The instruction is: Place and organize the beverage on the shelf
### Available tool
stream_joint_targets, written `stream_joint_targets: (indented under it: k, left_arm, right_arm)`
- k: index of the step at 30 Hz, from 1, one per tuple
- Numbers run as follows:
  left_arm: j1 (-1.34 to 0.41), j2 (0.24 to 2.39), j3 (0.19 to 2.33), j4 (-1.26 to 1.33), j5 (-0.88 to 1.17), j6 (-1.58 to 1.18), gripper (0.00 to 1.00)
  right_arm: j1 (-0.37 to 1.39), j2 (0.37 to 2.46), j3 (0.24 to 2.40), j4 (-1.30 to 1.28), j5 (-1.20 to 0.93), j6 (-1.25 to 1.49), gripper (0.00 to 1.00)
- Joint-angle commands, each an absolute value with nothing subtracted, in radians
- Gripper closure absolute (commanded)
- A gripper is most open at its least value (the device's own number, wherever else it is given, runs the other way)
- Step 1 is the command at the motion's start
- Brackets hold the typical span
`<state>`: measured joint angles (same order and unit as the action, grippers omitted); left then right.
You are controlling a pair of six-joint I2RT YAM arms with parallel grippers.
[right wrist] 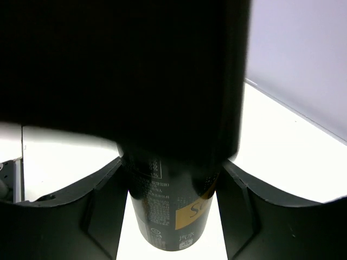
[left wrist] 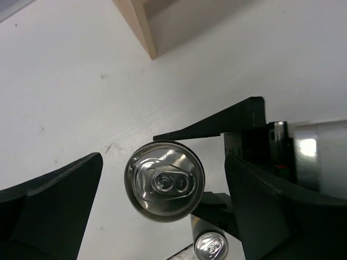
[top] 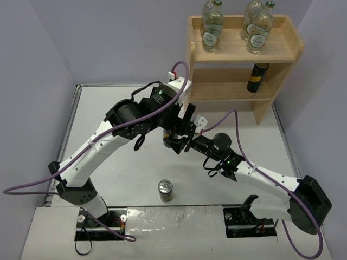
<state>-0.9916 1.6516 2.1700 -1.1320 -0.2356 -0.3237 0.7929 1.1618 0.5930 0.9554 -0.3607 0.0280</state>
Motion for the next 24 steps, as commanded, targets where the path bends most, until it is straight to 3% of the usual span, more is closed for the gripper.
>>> stream_joint_targets:
  k: [1, 6, 10, 14, 24]
  left_arm:
    - [-0.997, 1.531, 2.172, -0.954, -0.253, -0.310, 0.06]
    - [-0.986, 1.427, 2.155, -0.904, -0.423, -0.337, 0.06]
    - [-0.971, 1.290, 2.013, -0.878, -0.602, -0.338, 0.06]
    - [-0.962, 1.110, 1.796, -0.832, -0.563, -0.298, 0.06]
    - [-0.962, 0.842, 1.442, -0.859, -0.436, -0.276, 0.06]
  right_arm:
    - [0.795, 1.129, 0.641, 1.098, -0.368, 0.035, 1.00]
    - [0.726, 1.072, 0.632, 1.017, -0.250, 0.011, 1.00]
    - [0.595, 1.020, 0.626, 0.948, -0.122, 0.020, 1.00]
    - [0.459, 0.988, 0.676, 0.841, 0.031, 0.035, 1.00]
    - [0.132, 1.147, 0.824, 0.877, -0.133, 0.035, 1.00]
